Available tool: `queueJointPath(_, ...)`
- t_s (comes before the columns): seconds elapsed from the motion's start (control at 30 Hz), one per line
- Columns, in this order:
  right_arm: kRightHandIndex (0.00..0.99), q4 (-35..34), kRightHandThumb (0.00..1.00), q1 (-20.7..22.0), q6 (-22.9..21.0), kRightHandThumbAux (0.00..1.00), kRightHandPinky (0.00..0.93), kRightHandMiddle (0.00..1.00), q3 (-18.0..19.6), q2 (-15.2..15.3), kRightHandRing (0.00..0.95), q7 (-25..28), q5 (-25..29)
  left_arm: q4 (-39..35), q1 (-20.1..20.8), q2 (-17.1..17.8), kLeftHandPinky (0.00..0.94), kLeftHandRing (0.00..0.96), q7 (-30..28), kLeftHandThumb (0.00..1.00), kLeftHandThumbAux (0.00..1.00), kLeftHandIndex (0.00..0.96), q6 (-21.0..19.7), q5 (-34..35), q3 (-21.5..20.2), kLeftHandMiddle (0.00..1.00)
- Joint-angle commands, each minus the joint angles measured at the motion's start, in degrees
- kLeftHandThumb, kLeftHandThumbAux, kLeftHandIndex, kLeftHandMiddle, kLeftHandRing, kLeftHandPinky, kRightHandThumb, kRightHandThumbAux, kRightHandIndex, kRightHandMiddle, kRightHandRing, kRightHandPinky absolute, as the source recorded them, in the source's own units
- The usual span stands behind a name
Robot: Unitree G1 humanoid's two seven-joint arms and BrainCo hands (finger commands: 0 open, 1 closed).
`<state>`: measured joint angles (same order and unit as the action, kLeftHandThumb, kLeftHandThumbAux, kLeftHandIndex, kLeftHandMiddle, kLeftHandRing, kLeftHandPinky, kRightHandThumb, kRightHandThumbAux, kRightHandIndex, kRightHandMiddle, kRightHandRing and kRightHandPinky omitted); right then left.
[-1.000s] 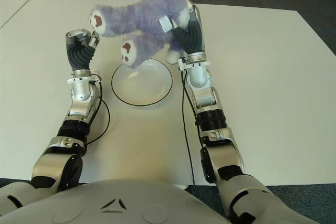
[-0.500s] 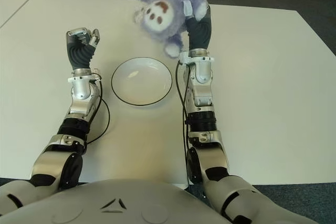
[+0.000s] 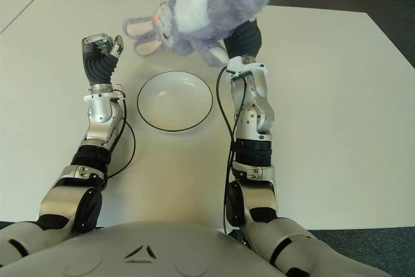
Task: Put the doll into the plate.
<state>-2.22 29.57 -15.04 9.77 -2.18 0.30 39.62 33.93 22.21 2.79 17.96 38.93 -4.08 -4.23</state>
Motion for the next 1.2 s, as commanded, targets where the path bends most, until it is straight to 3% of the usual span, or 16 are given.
queueJointPath(0.03, 0.396, -2.0, 0.854, -0.2, -4.4, 0.679, 0.895, 0.538, 1.5, -0.5, 0.887, -0.3, 3.8, 6.9, -7.6, -0.4, 0.885, 0.897, 0.6, 0.494, 0.791, 0.842, 0.1, -2.4, 0.4, 0.894)
queueJointPath(0.73, 0.402, -10.7, 0.856, -1.4, -19.8, 0.677, 0.901, 0.549, 2.7, 0.3, 0.892, -5.6, 11.4, 8.0, -7.1, -0.2, 0.885, 0.896, 1.1, 0.489, 0.795, 0.842, 0.4, -2.8, 0.7, 0.893)
queueJointPath(1.0, 0.403, -12.2, 0.856, -0.6, -26.9, 0.677, 0.896, 0.551, 3.3, 2.4, 0.893, -9.2, 13.8, 8.1, -6.9, 0.0, 0.887, 0.899, 1.6, 0.496, 0.796, 0.843, -0.1, -3.2, 1.0, 0.896)
queueJointPath(1.2, 0.401, -13.2, 0.856, -0.8, -29.5, 0.677, 0.891, 0.549, 3.2, 3.3, 0.889, -10.3, 13.7, 8.2, -6.9, 0.0, 0.886, 0.899, 1.8, 0.493, 0.797, 0.844, 0.0, -3.2, 1.1, 0.897)
